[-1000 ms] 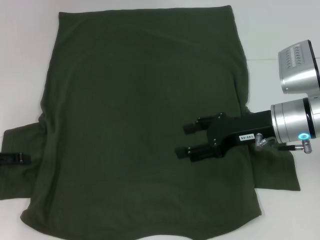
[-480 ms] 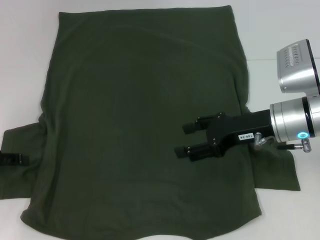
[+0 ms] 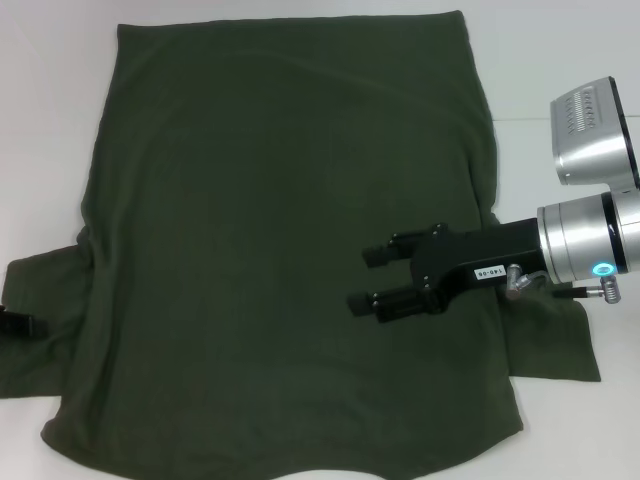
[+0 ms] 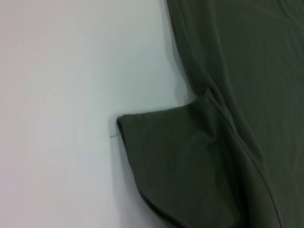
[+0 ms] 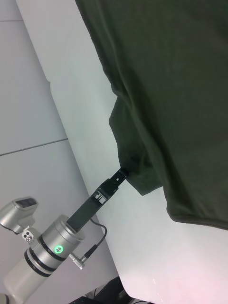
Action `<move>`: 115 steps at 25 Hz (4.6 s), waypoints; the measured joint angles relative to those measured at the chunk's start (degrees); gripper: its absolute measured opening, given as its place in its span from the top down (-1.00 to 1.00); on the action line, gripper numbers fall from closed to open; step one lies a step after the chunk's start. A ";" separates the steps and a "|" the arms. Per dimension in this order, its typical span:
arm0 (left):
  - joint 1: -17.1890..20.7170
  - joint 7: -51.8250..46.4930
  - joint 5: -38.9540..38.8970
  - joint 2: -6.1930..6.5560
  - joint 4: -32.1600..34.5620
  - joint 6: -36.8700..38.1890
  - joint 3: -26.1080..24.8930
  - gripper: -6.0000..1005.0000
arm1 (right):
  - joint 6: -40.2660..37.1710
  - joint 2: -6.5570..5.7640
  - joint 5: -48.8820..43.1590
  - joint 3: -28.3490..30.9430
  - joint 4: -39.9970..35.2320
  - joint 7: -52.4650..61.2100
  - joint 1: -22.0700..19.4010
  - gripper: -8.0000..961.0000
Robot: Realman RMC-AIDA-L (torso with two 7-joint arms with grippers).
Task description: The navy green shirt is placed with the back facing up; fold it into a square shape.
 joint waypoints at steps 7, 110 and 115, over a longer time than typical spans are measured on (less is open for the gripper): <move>-0.16 -0.33 0.00 0.05 0.00 -0.03 0.02 0.29 | 0.03 0.02 -0.03 0.00 0.00 0.00 0.01 -0.73; -22.51 -19.96 1.99 0.63 -2.74 5.27 15.97 0.85 | 4.46 1.86 -0.25 0.44 -0.21 -1.38 -0.43 -0.72; -22.14 -19.36 -1.00 -0.39 -2.91 4.06 15.96 0.70 | 5.51 2.06 -0.33 0.45 -0.17 -0.98 -0.44 -0.72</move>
